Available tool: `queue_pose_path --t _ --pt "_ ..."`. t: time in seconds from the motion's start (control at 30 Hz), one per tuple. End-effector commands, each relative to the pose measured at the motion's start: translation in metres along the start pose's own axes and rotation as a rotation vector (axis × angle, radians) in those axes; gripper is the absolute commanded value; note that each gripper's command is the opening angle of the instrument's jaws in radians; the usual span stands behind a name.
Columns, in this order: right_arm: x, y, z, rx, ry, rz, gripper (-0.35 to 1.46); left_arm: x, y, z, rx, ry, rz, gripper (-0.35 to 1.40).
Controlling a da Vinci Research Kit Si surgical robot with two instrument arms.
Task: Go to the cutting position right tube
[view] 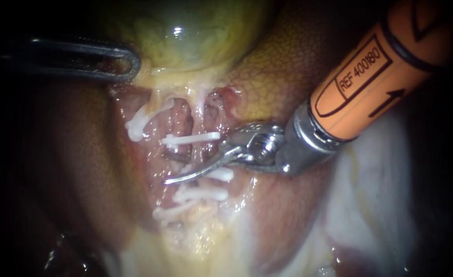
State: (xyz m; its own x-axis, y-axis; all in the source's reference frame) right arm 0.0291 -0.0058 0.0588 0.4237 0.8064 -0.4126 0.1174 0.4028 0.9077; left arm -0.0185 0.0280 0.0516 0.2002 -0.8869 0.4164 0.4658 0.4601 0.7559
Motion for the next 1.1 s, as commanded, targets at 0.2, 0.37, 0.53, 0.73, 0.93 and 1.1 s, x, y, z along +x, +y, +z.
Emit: queue_pose_path --t 0.2,0.37,0.53,0.73,0.93,1.1 --pt "0.0003 0.0015 0.0004 0.113 0.127 -0.032 1.09 0.0000 0.0000 0.0000 0.000 0.000 0.000 -0.35" --pt "0.0004 0.0019 0.0004 0.180 0.156 -0.130 1.06 0.0000 0.0000 0.0000 0.000 0.000 0.000 -0.35" --pt "0.0005 0.0014 0.0012 0.235 0.133 -0.239 0.98 0.0000 -0.0001 0.0000 0.000 0.000 0.000 -0.35" --pt "0.0007 -0.0002 0.0028 0.305 0.131 -0.326 0.94 -0.0001 -0.0001 0.0000 0.000 0.000 0.000 -0.35" --pt "0.0013 -0.0015 0.0035 0.371 0.154 -0.356 0.94 -0.0001 -0.0001 -0.0001 0.000 0.000 0.000 -0.35" --pt "0.0016 -0.0018 0.0033 0.369 0.157 -0.361 0.94 -0.0001 0.0000 -0.0001 0.000 0.000 0.000 -0.35"
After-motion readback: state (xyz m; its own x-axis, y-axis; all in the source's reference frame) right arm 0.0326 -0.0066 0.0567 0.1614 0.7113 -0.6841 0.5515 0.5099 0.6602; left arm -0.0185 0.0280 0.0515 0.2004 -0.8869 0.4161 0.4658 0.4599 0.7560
